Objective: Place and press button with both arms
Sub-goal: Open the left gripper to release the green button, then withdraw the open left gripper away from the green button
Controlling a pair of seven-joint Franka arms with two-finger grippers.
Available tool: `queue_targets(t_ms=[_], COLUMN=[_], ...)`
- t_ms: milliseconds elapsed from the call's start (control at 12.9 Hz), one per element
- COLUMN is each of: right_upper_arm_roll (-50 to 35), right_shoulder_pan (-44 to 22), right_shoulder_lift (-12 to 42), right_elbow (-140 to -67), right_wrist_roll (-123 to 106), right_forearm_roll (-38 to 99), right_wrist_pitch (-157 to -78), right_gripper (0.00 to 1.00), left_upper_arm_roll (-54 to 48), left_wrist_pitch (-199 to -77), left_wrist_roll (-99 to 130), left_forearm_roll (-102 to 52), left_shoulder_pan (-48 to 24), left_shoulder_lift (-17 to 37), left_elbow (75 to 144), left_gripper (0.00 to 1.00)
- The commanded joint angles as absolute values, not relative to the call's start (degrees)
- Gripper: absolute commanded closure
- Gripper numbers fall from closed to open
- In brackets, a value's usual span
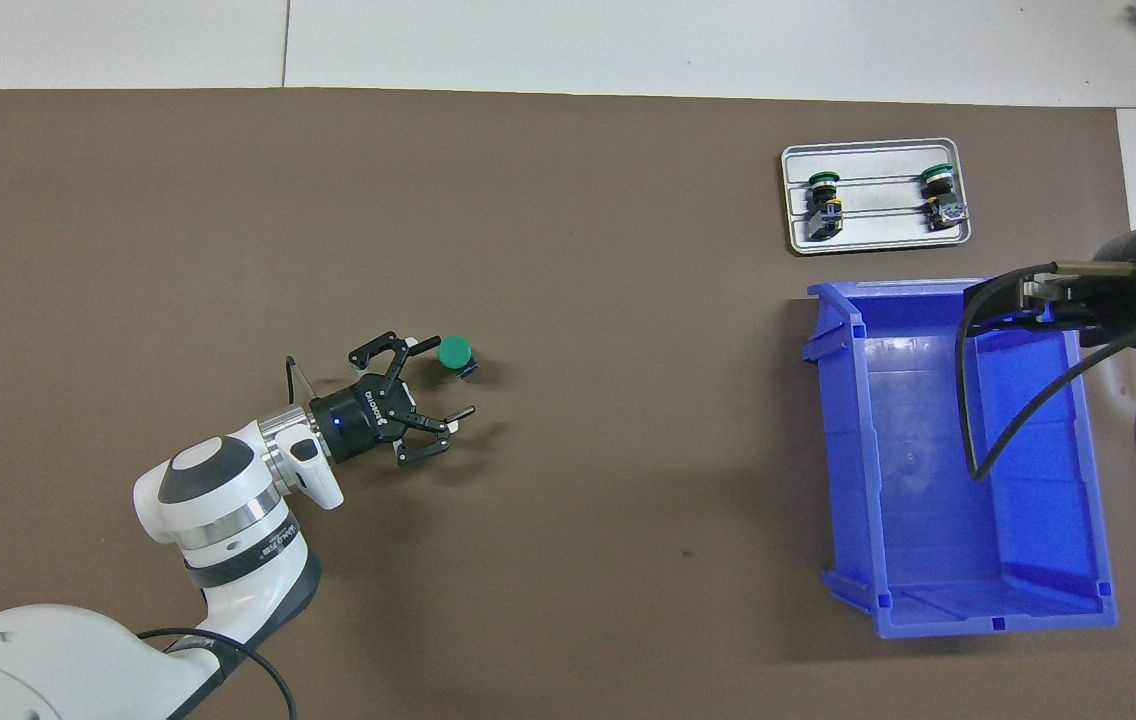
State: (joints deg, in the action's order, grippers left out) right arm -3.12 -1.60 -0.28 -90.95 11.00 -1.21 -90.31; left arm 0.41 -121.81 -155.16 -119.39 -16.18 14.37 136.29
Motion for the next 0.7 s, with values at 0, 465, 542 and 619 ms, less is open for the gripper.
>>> queue_targets(t_ms=[0,465,542,619], right_upper_arm_roll=[-3.6,-3.6,-3.6,-3.6], right_shoulder_pan=[-0.79,-0.79,-0.79,-0.79], right_shoulder_lift=[-1.05,-1.05,-1.05,-1.05], right_elbow=[-91.67,-91.67,-91.67,-91.67], right_wrist_roll=[10.72,10.72,10.72,10.72], right_forearm_roll=[0.09,0.09,0.09,0.09], right_wrist_pitch=[-90.44,-90.44,-90.44,-90.44], right_gripper=[0.0,0.0,0.0,0.0], left_upper_arm_roll=[0.62,0.26,0.26,0.26], left_wrist_pitch=[-124.53,-146.57,-149.21,-151.94], left_wrist_roll=[-155.48,-146.53,-144.77,-143.45], left_forearm_roll=[-119.88,-119.88,-119.88,-119.88], left_shoulder_pan=[-16.35,-19.15,-19.25,-19.25], left_shoulder_lift=[11.43,2.21,1.76,1.5], left_elbow=[137.72,135.8,134.92,134.22], left_gripper=[0.0,0.0,0.0,0.0])
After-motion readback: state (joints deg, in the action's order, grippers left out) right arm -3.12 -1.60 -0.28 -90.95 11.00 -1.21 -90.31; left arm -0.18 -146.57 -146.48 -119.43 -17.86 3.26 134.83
